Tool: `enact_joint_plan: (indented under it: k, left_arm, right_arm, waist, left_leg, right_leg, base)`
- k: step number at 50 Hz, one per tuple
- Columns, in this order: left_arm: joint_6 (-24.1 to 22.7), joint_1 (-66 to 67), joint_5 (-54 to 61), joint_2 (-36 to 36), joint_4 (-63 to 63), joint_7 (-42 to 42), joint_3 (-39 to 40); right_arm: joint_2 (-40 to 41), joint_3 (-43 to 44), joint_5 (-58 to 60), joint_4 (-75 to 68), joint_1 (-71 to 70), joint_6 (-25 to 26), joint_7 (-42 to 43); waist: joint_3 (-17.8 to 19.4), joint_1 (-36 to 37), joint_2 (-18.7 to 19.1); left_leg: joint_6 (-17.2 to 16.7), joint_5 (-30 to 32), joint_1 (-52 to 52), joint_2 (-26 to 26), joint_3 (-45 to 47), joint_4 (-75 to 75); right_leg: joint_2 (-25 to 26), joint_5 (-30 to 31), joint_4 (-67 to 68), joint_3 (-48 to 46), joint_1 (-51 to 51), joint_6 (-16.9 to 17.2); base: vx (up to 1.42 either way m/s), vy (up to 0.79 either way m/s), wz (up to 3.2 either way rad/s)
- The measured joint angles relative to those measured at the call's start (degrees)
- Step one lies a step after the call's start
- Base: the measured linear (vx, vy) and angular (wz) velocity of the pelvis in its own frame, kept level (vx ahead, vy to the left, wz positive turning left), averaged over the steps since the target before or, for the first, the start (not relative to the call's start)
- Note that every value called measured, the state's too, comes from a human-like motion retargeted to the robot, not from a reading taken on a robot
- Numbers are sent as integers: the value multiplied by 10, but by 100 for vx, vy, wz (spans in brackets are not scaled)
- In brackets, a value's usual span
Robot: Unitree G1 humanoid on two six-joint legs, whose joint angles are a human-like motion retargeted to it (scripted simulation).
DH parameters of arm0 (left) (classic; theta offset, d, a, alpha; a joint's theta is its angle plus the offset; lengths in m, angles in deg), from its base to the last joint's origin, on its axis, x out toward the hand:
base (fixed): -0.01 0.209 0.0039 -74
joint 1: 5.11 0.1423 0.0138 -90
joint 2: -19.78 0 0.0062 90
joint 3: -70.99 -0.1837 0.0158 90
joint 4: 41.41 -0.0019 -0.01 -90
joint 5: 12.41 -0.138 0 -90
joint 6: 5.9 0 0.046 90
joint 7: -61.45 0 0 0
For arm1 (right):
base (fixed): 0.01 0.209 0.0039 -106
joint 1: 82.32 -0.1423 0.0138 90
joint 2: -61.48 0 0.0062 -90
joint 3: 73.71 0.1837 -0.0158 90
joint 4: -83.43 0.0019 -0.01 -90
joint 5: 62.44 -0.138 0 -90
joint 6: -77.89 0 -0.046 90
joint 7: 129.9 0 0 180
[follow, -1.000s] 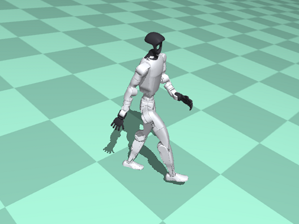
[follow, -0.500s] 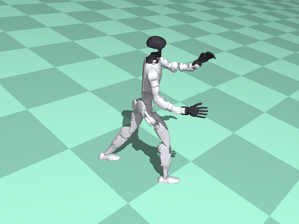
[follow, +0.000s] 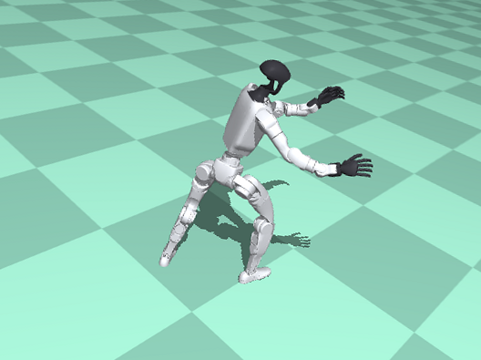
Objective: Kungfu
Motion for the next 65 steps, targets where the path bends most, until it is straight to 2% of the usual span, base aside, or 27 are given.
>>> enact_joint_plan:
  k: [4, 7, 10, 13, 15, 17, 18, 19, 20, 22, 23, 25, 27, 29, 31, 35, 39, 44, 50, 52, 55, 58, 60, 65]
  left_arm:
    - [5, 5, -6, -11, 14, -8, 3]
    - [8, 19, -2, -9, 23, -11, 7]
    - [17, 54, 15, -2, 38, -38, 8]
    - [38, 125, 7, 36, 48, -127, 26]
    - [56, 179, -39, 78, 25, -201, 57]
    - [74, 247, -94, 110, -27, -263, 64]
    - [81, 290, -116, 119, -55, -292, 65]
    - [85, 338, -126, 124, -80, -316, 71]
    - [87, 387, -130, 128, -103, -337, 78]
    - [84, 499, -36, 129, -105, -361, 51]
    - [80, 554, 21, 135, -98, -363, 42]
    - [65, 657, 112, 153, -78, -356, 49]
    - [45, 743, 175, 150, -42, -347, 54]
    - [38, 796, 189, 141, -20, -347, 68]
    - [41, 848, 195, 124, 5, -361, 74]
    - [67, 878, 199, 119, 27, -392, 70]
    - [80, 865, 201, 124, 40, -395, 51]
    - [78, 835, 180, 114, 80, -378, 14]
    - [67, 733, 107, 81, 185, -352, -22]
    - [68, 686, 82, 71, 225, -334, -29]
    - [63, 613, 73, 47, 285, -310, -37]
    - [65, 529, 87, 19, 333, -284, -37]
    - [70, 472, 110, 0, 357, -268, -35]
    - [77, 360, 168, -68, 418, -213, -54]
  right_arm:
    - [-50, 11, -44, 83, 45, -10, 8]
    - [-77, 34, -90, 154, 94, 1, 25]
    - [-51, 84, -122, 237, 148, 26, 49]
    - [79, 173, -119, 334, 192, 42, 75]
    - [181, 223, -136, 372, 208, 21, 72]
    - [284, 218, -202, 348, 204, -17, 62]
    - [333, 204, -268, 322, 204, -28, 40]
    - [378, 181, -349, 294, 209, -26, -23]
    - [420, 155, -438, 266, 215, -17, -106]
    - [455, 57, -625, 257, 267, 42, -348]
    - [470, 14, -664, 267, 298, 72, -418]
    - [504, -47, -662, 289, 358, 95, -462]
    - [520, -70, -652, 303, 411, 105, -466]
    - [516, -89, -679, 304, 439, 123, -481]
    - [494, -130, -713, 308, 472, 164, -515]
    - [437, -178, -656, 322, 504, 210, -574]
    - [410, -178, -582, 334, 515, 199, -572]
    - [397, -158, -573, 343, 525, 189, -558]
    - [331, -85, -537, 342, 553, 163, -529]
    - [305, -45, -519, 333, 568, 154, -517]
    - [265, 18, -500, 311, 593, 137, -492]
    - [222, 88, -460, 270, 615, 112, -456]
    - [192, 133, -417, 225, 629, 92, -426]
    - [121, 198, -288, 68, 676, 68, -356]
  waist:
    - [6, 8, -2]
    - [14, 16, 4]
    - [28, 20, 10]
    - [38, 52, 17]
    - [39, 84, 25]
    - [39, 105, 33]
    - [38, 115, 36]
    - [39, 120, 39]
    - [41, 124, 42]
    - [51, 125, 49]
    - [55, 129, 54]
    - [57, 134, 62]
    - [53, 140, 68]
    - [45, 151, 68]
    - [36, 164, 68]
    - [22, 178, 69]
    - [13, 179, 69]
    - [8, 178, 73]
    - [-1, 193, 63]
    - [4, 207, 64]
    - [16, 221, 69]
    - [10, 228, 61]
    - [3, 236, 53]
    - [-20, 268, 50]
  left_leg:
    - [0, -7, -17, 8, -18, -10]
    - [0, -9, -35, 8, -33, -15]
    - [0, -3, -73, 3, -55, -4]
    - [0, 7, -104, -3, -66, 6]
    - [0, 14, -119, -11, -67, 4]
    - [0, 21, -133, -16, -61, -1]
    - [0, 25, -140, -16, -59, -2]
    - [0, 29, -148, -17, -56, -3]
    - [0, 33, -155, -17, -53, -4]
    - [0, 40, -168, -16, -42, -8]
    - [0, 44, -172, -18, -36, -11]
    - [0, 51, -184, -17, -34, -12]
    - [0, 56, -195, -7, -30, -10]
    - [0, 66, -193, 6, -13, -13]
    - [0, 75, -184, 35, 3, -10]
    - [0, 100, -176, 61, 33, -8]
    - [0, 113, -172, 58, 27, -5]
    - [0, 135, -169, 81, 36, 12]
    - [0, 181, -192, 83, 83, 25]
    - [0, 179, -196, 106, 80, 40]
    - [5, 135, -209, 155, 47, 87]
    - [54, 75, -239, 172, 51, 143]
    - [73, 51, -256, 175, 47, 178]
    - [48, 52, -297, 135, -68, 235]
  right_leg:
    - [-25, -34, 38, -37, 0, 3]
    - [-48, -58, 62, -74, 8, 11]
    - [-77, -65, 75, -96, 10, 21]
    - [-98, -59, 85, -106, 3, 16]
    - [-111, -60, 93, -105, -9, 15]
    - [-121, -62, 100, -103, -22, 15]
    - [-123, -63, 103, -102, -27, 14]
    - [-126, -65, 106, -105, -31, 13]
    - [-129, -68, 109, -108, -33, 13]
    - [-138, -76, 120, -116, -34, 13]
    - [-142, -81, 128, -117, -35, 14]
    - [-148, -93, 144, -122, -33, 16]
    - [-152, -109, 159, -129, -28, 19]
    - [-155, -127, 176, -133, -22, 19]
    - [-142, -141, 180, -147, -3, 14]
    - [-135, -150, 182, -159, 18, 12]
    - [-136, -146, 177, -157, 26, 14]
    - [-114, -137, 148, -172, 54, 11]
    - [-115, -91, 89, -197, 89, 19]
    - [-89, -74, 56, -212, 122, 20]
    - [-36, -44, -4, -233, 180, 22]
    - [-19, 3, -69, -243, 214, 27]
    - [-12, 34, -108, -246, 235, 33]
    - [14, 122, -217, -252, 310, 54]
  base:
    - [-7, -9, 80]
    - [-7, -4, 93]
    - [-15, 6, 108]
    - [-17, 15, 82]
    - [-18, 16, 62]
    - [-22, 12, 55]
    - [-20, 3, 50]
    - [-18, -3, 52]
    - [-18, -1, 63]
    - [-13, 3, 76]
    - [-3, 1, 83]
    - [2, -6, 86]
    - [6, -19, 92]
    - [14, -28, 65]
    - [14, -30, 24]
    - [6, -9, 23]
    - [10, 7, 0]
    - [13, 5, -15]
    - [7, 24, 28]
    - [13, 10, 16]
    - [18, 17, 24]
    - [17, 32, 55]
    - [32, 57, 42]
    - [49, 67, 34]
